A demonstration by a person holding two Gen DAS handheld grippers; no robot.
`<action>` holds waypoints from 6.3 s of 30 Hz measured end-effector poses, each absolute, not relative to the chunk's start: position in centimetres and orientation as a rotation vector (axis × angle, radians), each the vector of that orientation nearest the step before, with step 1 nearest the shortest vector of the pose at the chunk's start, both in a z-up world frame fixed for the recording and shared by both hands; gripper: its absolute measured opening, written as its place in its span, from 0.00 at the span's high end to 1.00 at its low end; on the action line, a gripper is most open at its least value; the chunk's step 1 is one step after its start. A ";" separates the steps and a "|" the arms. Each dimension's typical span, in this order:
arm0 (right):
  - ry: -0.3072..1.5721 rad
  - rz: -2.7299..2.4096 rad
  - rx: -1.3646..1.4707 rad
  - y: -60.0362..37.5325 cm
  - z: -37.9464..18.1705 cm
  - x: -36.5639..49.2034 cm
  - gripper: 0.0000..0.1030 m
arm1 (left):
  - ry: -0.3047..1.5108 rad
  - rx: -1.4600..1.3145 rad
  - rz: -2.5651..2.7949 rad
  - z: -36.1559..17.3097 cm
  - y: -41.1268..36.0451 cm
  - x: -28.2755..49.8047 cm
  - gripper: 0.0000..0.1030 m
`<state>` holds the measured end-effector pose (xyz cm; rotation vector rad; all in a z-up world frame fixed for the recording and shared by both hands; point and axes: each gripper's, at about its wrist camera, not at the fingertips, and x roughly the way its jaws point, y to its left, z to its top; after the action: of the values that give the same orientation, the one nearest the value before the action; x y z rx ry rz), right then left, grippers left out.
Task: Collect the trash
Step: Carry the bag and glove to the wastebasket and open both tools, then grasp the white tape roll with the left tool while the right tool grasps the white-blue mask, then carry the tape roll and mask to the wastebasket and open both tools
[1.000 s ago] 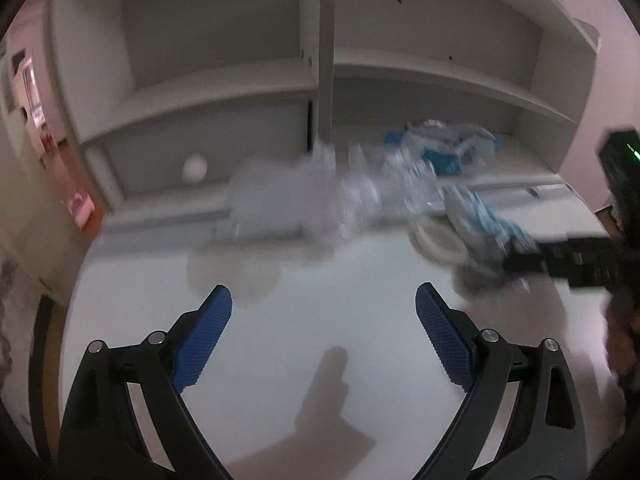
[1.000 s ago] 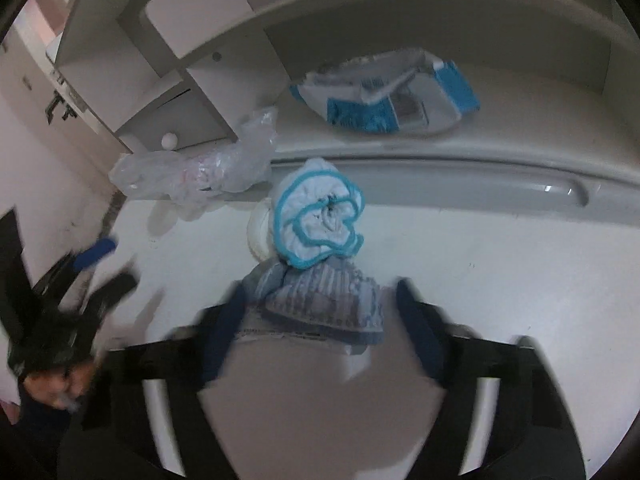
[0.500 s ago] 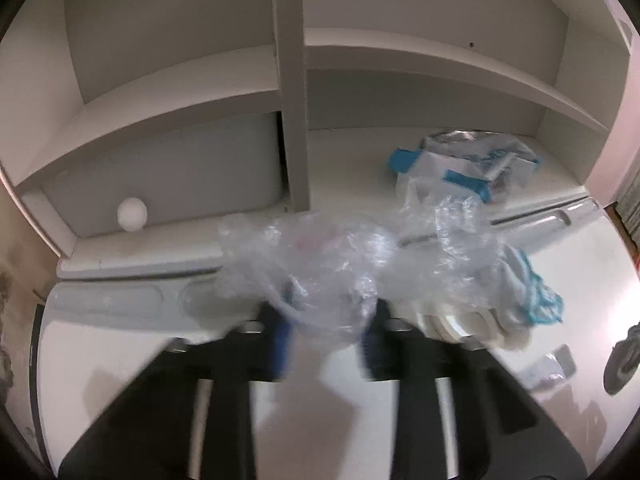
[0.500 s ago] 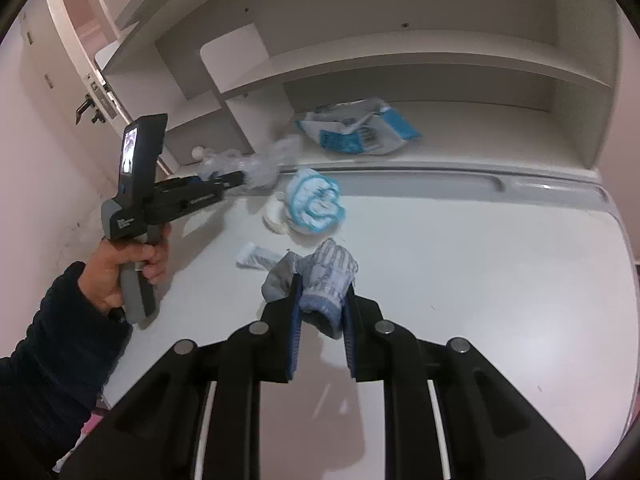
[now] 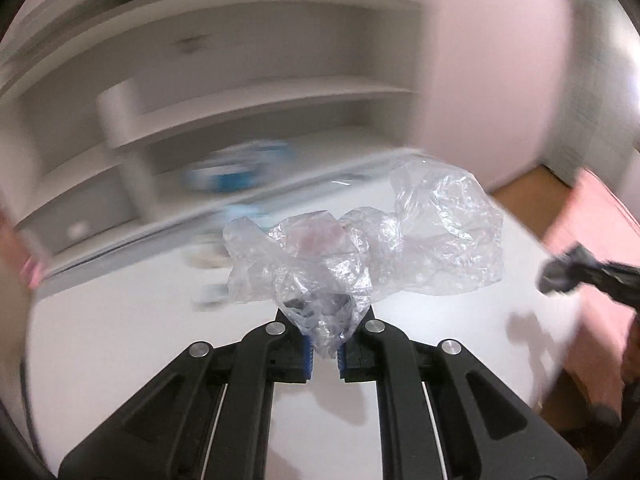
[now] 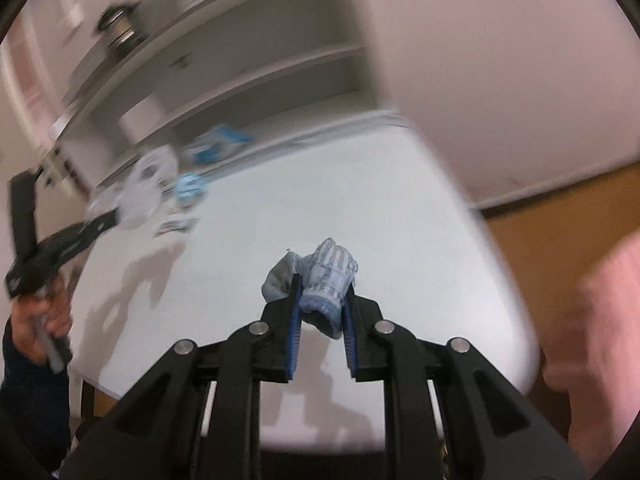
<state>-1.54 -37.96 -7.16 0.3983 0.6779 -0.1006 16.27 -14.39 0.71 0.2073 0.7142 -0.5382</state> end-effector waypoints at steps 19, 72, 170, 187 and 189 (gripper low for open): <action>0.884 -0.689 0.802 -54.2 -25.4 -25.5 0.82 | 0.908 0.493 -1.201 -15.2 -47.3 -4.9 0.93; 0.767 -0.378 0.520 -45.3 -15.0 -12.4 0.28 | 0.724 0.444 -0.951 -4.0 -31.0 4.1 0.13; 0.956 -0.640 0.853 -54.2 -27.5 -22.9 0.71 | 1.099 0.545 -1.302 -23.3 -52.2 -5.6 0.56; 0.842 -0.680 0.847 -55.0 -25.6 -23.9 0.35 | 1.045 0.579 -1.323 -21.2 -52.8 -6.9 0.32; 0.828 -0.677 0.845 -54.9 -25.3 -23.9 0.33 | 1.022 0.577 -1.323 -20.0 -52.4 -6.8 0.30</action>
<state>-23.92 -54.91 -25.35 0.8455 0.8283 -0.6773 -6.84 -52.36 -20.04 0.5770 1.0220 -1.3229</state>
